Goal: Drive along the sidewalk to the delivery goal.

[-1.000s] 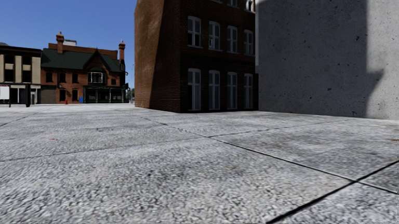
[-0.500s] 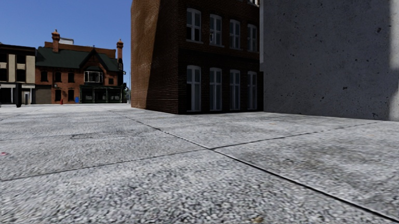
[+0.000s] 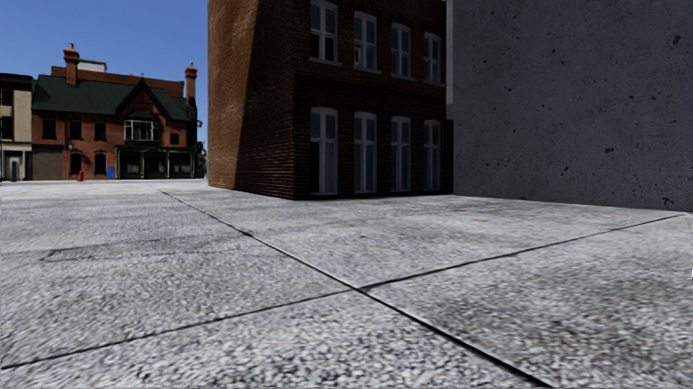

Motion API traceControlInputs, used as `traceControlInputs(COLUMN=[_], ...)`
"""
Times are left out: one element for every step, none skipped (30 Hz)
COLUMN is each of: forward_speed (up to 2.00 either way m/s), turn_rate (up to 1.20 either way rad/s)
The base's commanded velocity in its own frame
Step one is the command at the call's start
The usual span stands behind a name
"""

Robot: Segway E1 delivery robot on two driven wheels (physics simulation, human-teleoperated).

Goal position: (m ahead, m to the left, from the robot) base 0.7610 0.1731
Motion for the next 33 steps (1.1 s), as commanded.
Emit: traceControlInputs(forward_speed=[0.53, 0.53, 0.09, 0.0, 0.0, 0.0, 0.0, 0.0, 0.0, 0.0, 0.0, 0.0, 0.0, 0.0, 0.0, 0.0, 0.0, 0.0, 0.0, 0.0, 0.0, 0.0, 0.0, 0.0, 0.0, 0.0, 0.0, 0.0, 0.0, 0.0, 0.0, 0.0, 0.0], turn_rate=[-0.39, -0.39, -0.32, 0.0, 0.0, 0.0, 0.0, 0.0, 0.0, 0.0, 0.0, 0.0, 0.0, 0.0, 0.0, 0.0, 0.0, 0.0, 0.0, 0.0, 0.0, 0.0, 0.0, 0.0, 0.0, 0.0, 0.0, 0.0, 0.0, 0.0, 0.0, 0.0, 0.0])
